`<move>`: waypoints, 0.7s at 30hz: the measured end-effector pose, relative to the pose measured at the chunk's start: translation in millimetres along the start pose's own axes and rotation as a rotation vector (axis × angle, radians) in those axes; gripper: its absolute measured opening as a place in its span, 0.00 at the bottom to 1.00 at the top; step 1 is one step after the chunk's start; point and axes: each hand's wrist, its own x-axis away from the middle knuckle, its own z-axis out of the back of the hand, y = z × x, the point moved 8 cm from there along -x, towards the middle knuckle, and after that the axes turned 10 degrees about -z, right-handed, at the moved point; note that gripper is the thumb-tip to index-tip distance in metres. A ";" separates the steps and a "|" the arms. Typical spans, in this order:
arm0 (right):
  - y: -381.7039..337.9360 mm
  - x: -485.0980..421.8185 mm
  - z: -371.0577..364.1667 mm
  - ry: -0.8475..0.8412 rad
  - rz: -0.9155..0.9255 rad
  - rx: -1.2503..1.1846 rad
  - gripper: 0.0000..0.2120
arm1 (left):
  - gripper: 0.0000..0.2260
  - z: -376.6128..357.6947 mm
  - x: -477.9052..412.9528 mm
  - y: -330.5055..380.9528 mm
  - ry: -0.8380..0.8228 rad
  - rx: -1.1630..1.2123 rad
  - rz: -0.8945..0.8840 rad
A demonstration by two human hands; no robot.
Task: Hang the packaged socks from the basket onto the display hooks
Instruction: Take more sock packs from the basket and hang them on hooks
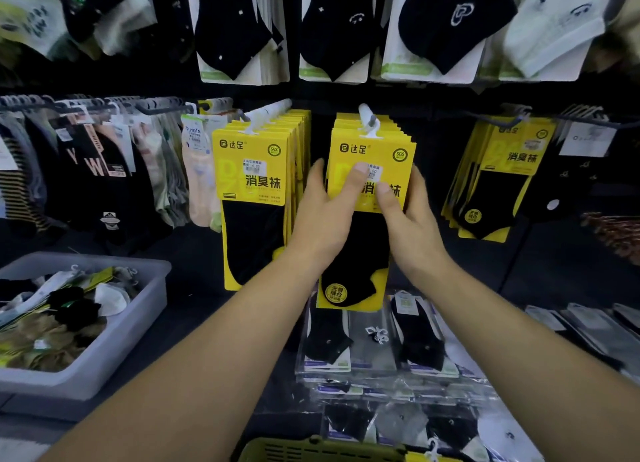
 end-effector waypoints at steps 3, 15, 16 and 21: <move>-4.2 -13.2 -5.6 0.028 0.068 0.005 0.17 | 0.13 -6.1 -15.5 -3.4 0.009 0.045 -0.038; 25.7 -82.8 -11.8 -0.008 0.021 -0.033 0.25 | 0.10 -21.8 -66.8 -28.0 0.010 0.021 -0.021; 26.8 -87.1 -12.2 -0.010 0.014 -0.038 0.25 | 0.11 -22.8 -70.0 -29.5 0.010 0.014 -0.016; 29.8 -93.7 -12.6 -0.021 0.001 -0.048 0.24 | 0.15 -24.0 -74.6 -34.6 -0.007 0.012 -0.014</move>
